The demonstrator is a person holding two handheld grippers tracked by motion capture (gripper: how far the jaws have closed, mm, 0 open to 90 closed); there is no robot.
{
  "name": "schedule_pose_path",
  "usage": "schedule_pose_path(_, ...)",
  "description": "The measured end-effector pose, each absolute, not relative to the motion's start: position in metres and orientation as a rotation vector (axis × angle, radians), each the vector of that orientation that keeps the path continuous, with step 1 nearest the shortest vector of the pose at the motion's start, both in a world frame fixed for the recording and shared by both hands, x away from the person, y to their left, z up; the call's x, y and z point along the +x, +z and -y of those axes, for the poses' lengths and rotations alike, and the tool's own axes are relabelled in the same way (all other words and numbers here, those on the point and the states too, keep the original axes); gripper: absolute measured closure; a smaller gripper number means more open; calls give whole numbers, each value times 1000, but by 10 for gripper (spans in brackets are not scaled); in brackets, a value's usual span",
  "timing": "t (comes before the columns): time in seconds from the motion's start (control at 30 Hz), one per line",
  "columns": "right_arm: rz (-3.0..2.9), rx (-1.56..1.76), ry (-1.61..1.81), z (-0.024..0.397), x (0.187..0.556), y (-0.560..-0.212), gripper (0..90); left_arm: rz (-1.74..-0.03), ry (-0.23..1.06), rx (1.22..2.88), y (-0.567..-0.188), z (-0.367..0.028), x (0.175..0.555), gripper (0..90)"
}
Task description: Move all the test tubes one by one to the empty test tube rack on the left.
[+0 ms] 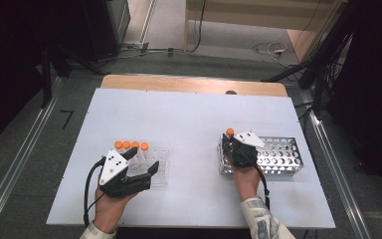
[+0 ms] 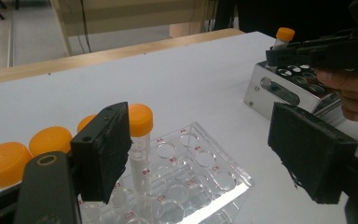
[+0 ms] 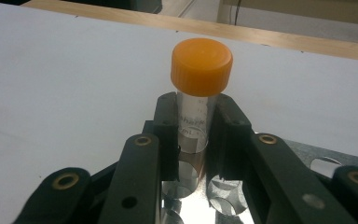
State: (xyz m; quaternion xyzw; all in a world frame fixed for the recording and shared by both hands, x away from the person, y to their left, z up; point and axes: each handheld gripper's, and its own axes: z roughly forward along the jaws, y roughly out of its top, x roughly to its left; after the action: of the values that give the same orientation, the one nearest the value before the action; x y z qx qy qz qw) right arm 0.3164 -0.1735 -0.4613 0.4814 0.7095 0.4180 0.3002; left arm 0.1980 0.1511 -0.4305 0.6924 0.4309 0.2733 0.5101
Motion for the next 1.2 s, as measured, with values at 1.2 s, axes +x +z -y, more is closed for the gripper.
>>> schedule_pose_path(1.2, -1825, 1187, 1188, 180, 305, -426, 719, -1040, 664, 1651, -429, -153, 197, 214)
